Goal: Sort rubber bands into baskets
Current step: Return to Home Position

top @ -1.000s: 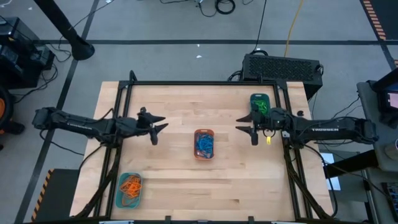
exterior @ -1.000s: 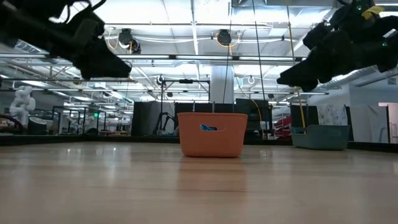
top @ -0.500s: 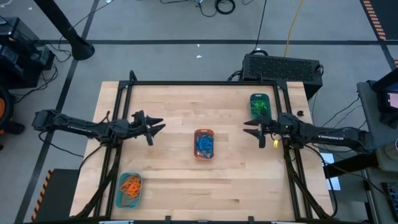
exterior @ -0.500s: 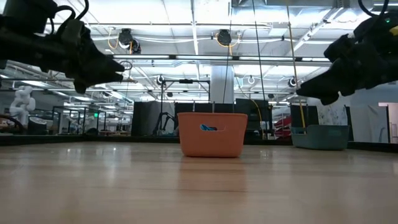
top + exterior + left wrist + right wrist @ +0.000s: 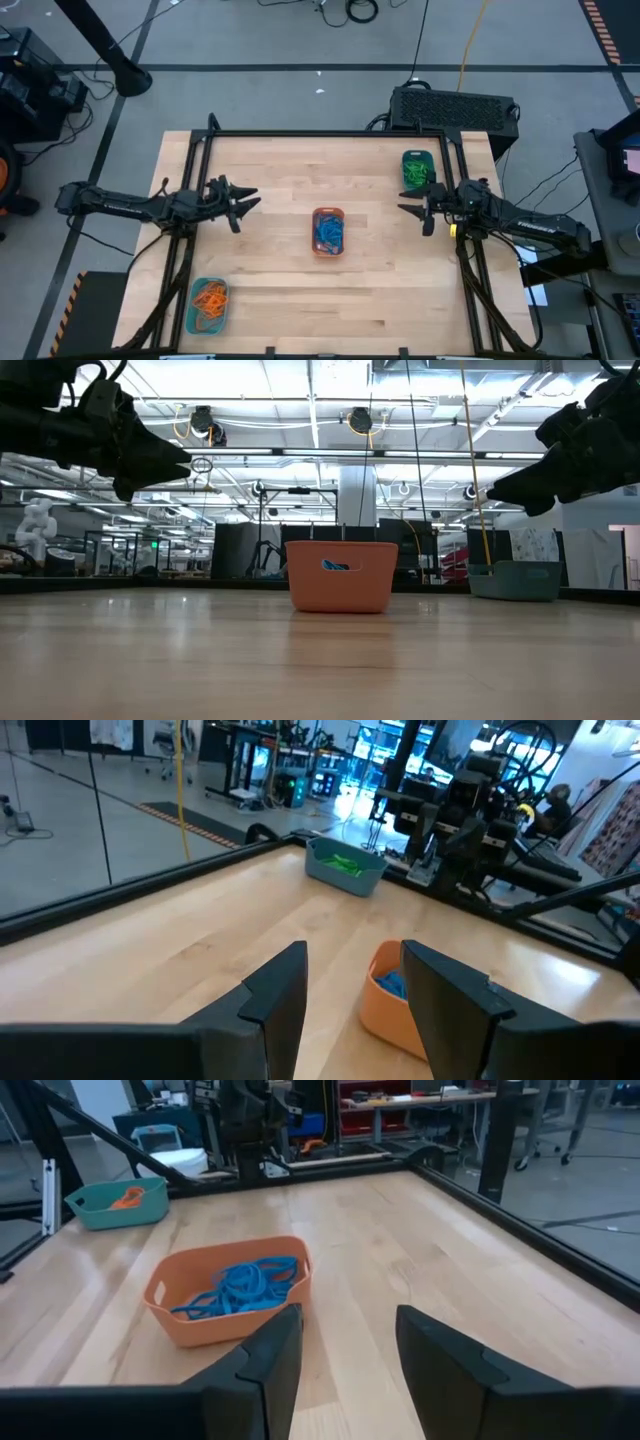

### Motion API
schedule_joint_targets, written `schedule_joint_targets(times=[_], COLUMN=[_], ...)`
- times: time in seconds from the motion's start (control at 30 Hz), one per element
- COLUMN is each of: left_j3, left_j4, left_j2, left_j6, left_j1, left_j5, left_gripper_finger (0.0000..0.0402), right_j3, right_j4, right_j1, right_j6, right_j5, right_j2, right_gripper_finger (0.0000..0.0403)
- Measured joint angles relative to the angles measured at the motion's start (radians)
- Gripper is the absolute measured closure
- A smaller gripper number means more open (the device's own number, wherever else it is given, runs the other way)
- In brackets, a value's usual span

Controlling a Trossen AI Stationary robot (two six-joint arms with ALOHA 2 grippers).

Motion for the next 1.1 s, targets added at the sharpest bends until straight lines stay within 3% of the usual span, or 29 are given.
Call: schedule_joint_targets(times=[0.2, 0.43, 0.67, 0.9, 1.1], left_j3=[-0.001, -0.053, -0.053, -0.053, -0.054], left_j4=[-0.095, -0.066, -0.072, -0.12, -0.136], left_j2=[-0.081, -0.152, -0.158, -0.155, -0.155], left_j6=[0.025, 0.021, -0.02, -0.023, -0.012], left_j1=[0.001, 0.007, 0.008, 0.009, 0.009], left_j5=[-0.002, 0.009, 0.213, -0.001, -0.007], left_gripper_finger=[0.0233, 0.0233, 0.0233, 0.0233, 0.0233], right_j3=[0.0, -0.031, -0.041, -0.041, -0.041], right_j4=[0.0, 0.102, 0.178, 0.134, 0.133], right_j1=[0.0, 0.0, 0.0, 0.0, 0.0], right_j6=[-0.001, -0.003, -0.062, -0.041, -0.026], right_j5=[-0.005, -0.031, -0.165, -0.1, -0.101], right_j2=[-0.009, -0.009, -0.011, -0.008, -0.008], right_gripper_finger=[0.0248, 0.0248, 0.0248, 0.0248, 0.0248])
